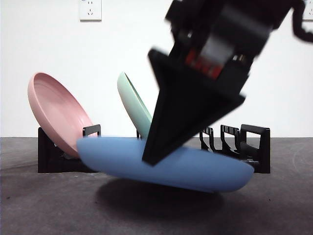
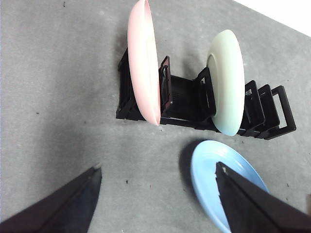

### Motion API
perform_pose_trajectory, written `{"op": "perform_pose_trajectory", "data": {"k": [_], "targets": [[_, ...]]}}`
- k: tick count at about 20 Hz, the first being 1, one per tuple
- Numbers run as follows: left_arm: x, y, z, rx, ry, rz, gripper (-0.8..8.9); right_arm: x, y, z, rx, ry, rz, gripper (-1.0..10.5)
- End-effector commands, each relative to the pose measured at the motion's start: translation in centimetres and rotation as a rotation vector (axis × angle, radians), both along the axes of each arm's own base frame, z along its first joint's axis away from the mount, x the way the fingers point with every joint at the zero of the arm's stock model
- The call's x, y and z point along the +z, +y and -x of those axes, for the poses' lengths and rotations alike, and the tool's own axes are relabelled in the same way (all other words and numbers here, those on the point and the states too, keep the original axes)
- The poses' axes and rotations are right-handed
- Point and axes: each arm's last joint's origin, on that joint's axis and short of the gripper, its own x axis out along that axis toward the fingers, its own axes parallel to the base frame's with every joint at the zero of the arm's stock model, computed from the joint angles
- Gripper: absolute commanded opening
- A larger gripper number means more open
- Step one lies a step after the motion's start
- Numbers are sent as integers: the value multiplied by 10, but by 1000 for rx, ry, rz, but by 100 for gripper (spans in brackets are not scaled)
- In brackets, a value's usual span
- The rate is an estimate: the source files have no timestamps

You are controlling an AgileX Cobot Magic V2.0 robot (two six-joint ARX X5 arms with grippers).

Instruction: Place the plate

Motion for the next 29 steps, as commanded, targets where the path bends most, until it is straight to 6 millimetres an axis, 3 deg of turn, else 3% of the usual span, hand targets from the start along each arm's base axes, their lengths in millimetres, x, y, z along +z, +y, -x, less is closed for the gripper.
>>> {"op": "perform_pose_trajectory", "data": {"k": [1,7,10,12,16,19,21,25,29], "targets": [[7,0,1,-5,-29,-10,375,-7,10,-1,37,-19,21,16],[7,0,1,-18,-36,-27,375,-29,22,-7,25,-16,66,30],[7,0,0,-19,-39,-28,374,-25,21,-6,-84,51,40,305],[7,0,0,-20,-40,-28,374,-9,17,-5,-188,111,14,333],[8,0,-13,-24,-42,-20,375,54,-4,-3,-411,187,-168,333],[8,-4,-43,-55,31,-13,376,94,-36,-4,-578,189,-295,333],[11,-8,-73,-87,84,-27,375,110,-58,-3,-685,176,-338,333],[22,-24,-143,-83,149,-154,375,119,-95,2,-899,135,-323,332],[12,-45,-206,-14,222,-330,374,119,-116,8,-996,95,-271,332]]}}
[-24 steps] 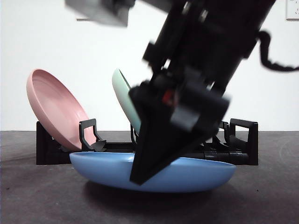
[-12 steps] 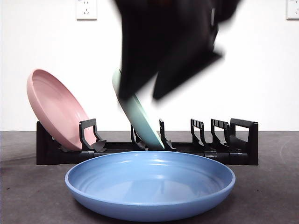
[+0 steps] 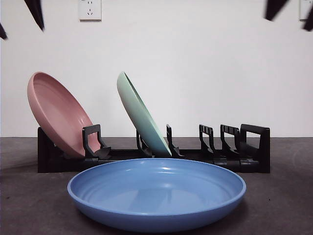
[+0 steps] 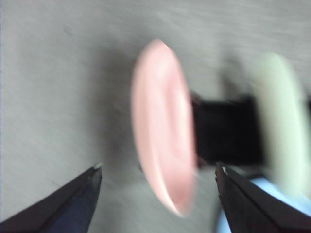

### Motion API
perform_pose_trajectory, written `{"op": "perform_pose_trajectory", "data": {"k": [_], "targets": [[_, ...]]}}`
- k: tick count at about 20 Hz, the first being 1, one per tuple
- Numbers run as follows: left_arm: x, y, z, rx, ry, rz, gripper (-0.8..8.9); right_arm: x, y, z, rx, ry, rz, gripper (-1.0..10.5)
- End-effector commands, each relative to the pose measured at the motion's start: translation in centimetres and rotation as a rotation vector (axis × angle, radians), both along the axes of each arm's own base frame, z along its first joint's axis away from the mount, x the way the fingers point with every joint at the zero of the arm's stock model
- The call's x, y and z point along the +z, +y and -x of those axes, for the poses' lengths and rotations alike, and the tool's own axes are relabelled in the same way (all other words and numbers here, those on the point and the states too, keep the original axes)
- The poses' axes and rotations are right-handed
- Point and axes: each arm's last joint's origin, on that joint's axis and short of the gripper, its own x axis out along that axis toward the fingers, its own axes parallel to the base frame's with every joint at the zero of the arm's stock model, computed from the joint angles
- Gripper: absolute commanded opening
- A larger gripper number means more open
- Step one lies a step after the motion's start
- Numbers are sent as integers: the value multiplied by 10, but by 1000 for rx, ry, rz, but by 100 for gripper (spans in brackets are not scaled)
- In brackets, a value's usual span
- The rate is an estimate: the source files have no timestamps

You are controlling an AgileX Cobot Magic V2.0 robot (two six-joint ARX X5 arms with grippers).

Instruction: Place the plate

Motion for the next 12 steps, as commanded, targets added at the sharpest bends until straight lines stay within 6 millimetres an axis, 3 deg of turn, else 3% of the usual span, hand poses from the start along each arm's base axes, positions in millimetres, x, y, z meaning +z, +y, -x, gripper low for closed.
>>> {"op": "perform_pose_trajectory", "data": {"k": [1,6,9,12], "targets": [[-11,-12,-32,19,33,-102,374,6,-4,3,-33,-14,-16,332],[-45,-30,-72,52,97,-252,374,10,-13,9,-71,-39,-51,333],[-52,-32,-78,51,108,-256,364,11,-16,11,-84,-43,-57,332],[-52,-32,-78,51,108,-256,258,11,-17,11,-99,-49,-35,332]]}}
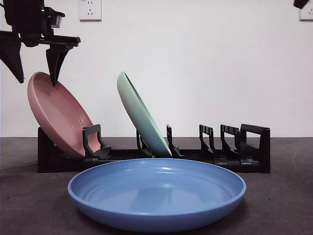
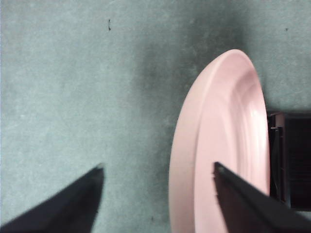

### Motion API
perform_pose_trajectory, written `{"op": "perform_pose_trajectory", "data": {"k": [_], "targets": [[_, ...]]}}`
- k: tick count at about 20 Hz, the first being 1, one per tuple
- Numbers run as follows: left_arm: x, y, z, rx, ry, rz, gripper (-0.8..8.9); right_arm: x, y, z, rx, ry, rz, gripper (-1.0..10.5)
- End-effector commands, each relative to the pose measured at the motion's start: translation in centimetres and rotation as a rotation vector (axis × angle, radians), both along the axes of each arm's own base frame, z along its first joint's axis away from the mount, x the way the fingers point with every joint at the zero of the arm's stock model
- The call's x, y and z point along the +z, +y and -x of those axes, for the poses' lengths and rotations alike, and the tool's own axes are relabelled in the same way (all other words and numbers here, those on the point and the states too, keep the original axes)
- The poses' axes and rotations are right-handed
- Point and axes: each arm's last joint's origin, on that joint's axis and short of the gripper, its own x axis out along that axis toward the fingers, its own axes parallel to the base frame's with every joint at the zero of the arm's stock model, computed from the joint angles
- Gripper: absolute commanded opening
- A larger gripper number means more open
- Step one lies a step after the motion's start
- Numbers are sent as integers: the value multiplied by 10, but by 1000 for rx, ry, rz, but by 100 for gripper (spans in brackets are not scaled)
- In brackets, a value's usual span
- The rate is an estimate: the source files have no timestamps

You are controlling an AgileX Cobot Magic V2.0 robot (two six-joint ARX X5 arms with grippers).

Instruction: Place the plate

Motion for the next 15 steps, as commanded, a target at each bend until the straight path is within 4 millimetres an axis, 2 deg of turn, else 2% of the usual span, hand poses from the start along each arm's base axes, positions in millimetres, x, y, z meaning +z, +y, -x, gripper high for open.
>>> {"op": "perform_pose_trajectory", "data": {"k": [1,3,10,15], "targets": [[4,-2,-4,-4,-16,-4,237,4,2,0,-7,-9,-16,332],[4,-2,-4,-5,-13,-5,231,4,2,0,-7,-9,-15,332],[4,-2,-2,-27,4,-21,14,4,2,0,-8,-11,-14,332],[19,-3,5,-36,-13,-27,15,4,1,0,-18,-20,-7,332]]}}
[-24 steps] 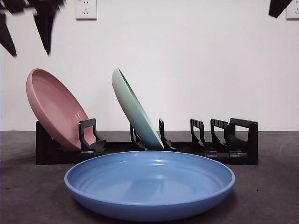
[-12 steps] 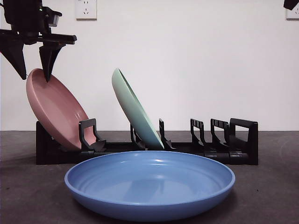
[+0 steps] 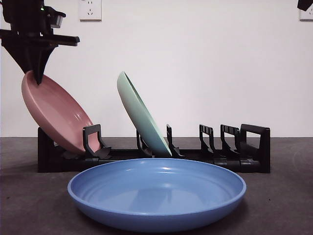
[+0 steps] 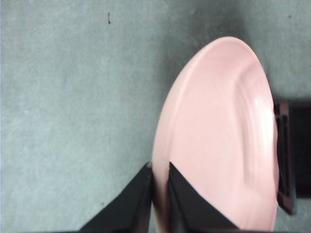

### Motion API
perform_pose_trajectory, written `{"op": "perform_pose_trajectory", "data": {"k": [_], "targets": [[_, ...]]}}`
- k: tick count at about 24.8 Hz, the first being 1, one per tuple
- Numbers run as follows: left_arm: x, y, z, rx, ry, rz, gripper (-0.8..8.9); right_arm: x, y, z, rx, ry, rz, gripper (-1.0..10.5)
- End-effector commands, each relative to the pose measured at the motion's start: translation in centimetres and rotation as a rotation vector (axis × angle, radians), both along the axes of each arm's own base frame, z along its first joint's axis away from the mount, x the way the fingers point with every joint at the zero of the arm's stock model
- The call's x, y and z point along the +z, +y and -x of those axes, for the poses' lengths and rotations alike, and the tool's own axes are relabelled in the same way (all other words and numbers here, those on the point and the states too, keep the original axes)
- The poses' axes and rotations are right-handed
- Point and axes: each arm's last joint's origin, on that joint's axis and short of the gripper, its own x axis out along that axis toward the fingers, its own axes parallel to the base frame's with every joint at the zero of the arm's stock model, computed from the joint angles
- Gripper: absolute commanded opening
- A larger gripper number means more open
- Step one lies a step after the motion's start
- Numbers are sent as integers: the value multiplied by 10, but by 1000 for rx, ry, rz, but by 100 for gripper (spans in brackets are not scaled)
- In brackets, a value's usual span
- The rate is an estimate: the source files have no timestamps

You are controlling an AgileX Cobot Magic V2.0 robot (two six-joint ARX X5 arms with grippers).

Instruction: Place the plate

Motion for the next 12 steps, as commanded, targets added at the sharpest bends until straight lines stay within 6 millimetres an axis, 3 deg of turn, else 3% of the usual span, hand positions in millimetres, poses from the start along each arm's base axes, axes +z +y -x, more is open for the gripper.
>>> {"op": "perform_pose_trajectory", "data": {"k": [1,6,9,12], "targets": [[23,-1,5,-4,-57,-20,15,4,2,0,-4,-9,-18,332],[70,8,29,26,-122,-89,15,4,2,0,-5,-11,-16,332],[102,15,59,27,-183,-71,15,5,1,0,-11,-20,-8,332],[115,20,84,21,-197,-65,15,4,0,0,-22,-27,9,332]]}}
